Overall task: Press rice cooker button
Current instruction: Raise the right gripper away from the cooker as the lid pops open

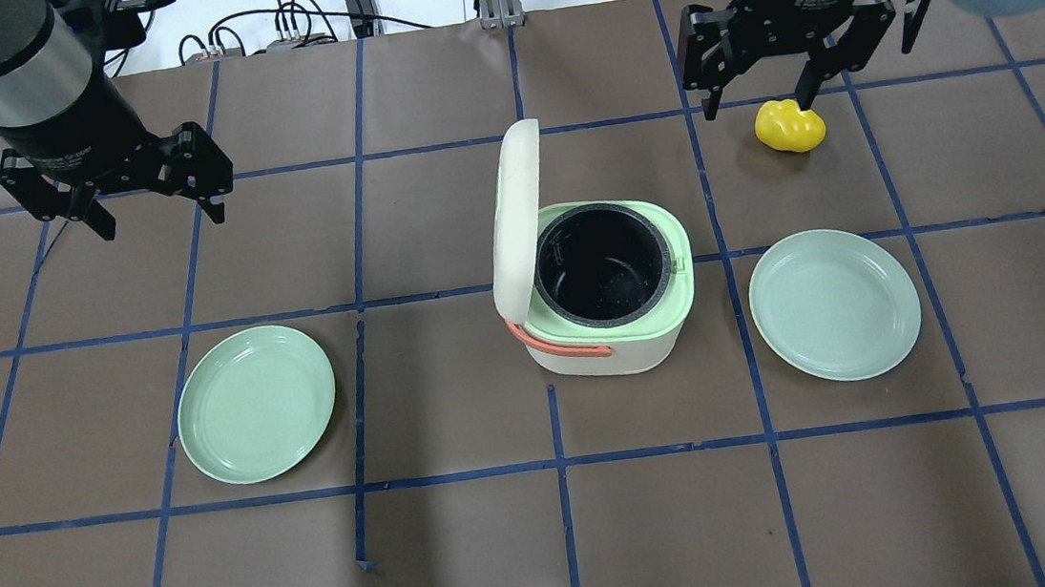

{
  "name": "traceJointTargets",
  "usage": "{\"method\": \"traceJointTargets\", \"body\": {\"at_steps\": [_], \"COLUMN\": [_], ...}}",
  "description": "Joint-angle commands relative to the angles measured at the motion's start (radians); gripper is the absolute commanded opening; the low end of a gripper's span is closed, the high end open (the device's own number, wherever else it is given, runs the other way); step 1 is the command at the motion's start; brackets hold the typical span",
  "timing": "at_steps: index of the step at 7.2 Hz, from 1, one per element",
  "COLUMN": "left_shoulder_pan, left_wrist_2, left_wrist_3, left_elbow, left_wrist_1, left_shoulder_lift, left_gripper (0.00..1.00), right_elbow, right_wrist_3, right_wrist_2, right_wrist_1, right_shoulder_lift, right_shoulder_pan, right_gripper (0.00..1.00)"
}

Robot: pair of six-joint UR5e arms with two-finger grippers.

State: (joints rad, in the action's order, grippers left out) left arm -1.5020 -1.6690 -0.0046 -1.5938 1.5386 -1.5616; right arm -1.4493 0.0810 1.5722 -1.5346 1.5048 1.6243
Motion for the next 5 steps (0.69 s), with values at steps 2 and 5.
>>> {"method": "traceJointTargets", "body": {"at_steps": [2,5], "left_shoulder_pan": [0.0,0.0], "left_wrist_2": [0.0,0.0], "left_wrist_3": [0.0,0.0], "left_elbow": [0.0,0.0], "left_wrist_1": [0.0,0.0], "left_shoulder_lift": [0.0,0.0], "left_gripper": [1.0,1.0], "right_elbow": [-0.04,-0.04], "right_wrist_3": [-0.017,-0.017], "right_wrist_2": [0.009,0.003], "right_wrist_1": [-0.01,-0.015], "right_shoulder_lift": [0.011,0.008], "right_shoulder_pan": [-0.006,-0.006], "right_gripper": [1.0,1.0]}}
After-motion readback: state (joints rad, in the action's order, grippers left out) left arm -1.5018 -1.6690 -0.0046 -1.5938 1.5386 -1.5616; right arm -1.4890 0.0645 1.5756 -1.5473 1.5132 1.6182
